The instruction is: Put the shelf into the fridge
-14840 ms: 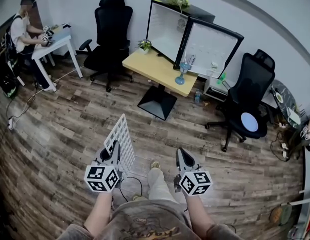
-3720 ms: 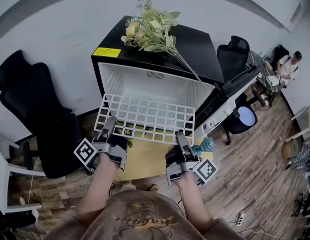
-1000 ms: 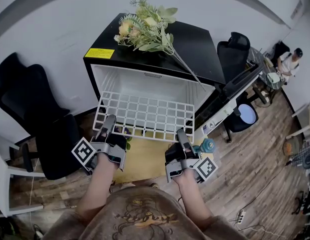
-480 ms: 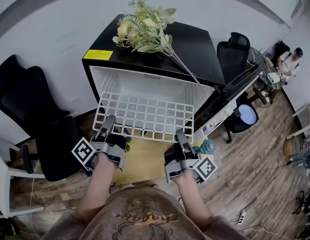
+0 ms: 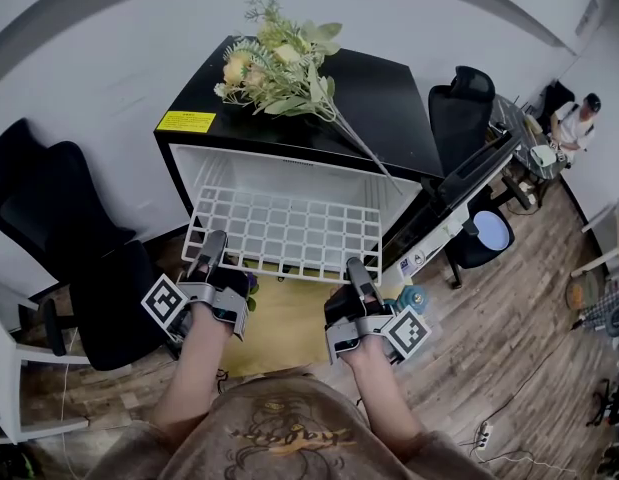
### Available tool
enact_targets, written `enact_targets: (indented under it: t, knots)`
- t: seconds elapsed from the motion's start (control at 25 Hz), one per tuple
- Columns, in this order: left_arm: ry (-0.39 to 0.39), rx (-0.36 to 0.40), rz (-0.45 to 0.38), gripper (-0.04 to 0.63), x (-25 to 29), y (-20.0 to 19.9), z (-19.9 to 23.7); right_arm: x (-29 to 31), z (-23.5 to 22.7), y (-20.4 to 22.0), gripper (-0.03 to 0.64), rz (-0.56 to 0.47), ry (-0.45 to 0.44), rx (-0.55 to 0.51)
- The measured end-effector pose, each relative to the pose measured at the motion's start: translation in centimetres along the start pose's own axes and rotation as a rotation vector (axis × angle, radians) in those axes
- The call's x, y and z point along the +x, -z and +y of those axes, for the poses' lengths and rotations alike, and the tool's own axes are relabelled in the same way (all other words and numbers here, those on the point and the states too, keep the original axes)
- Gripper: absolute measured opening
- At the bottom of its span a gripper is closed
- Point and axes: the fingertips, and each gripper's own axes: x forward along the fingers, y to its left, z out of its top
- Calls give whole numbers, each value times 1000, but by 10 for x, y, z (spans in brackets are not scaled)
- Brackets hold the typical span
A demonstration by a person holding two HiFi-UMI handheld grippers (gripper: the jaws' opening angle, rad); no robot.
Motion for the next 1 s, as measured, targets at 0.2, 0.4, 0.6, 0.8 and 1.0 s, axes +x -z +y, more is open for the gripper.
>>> enact_targets:
  t: [0.2,0.4,0.6,0.8,1.0]
  knots:
    - [-4,3,-1,49,6,-2,1,6,-1,-3,26,-8,11,7]
    - [-5,4,-1,49,12,-3,1,10,-2,-5,26,-12,12,5]
    - [-10,2,-1,49,17,-4,1,15,-2,-7,26,-18,9,12]
    - [-10,5,0,49,22,-4,1,19,-4,-9,26,-23,15,11]
    - [-14,17,2,49,26,-6,2,22,-5,-12,26,-28,27,13]
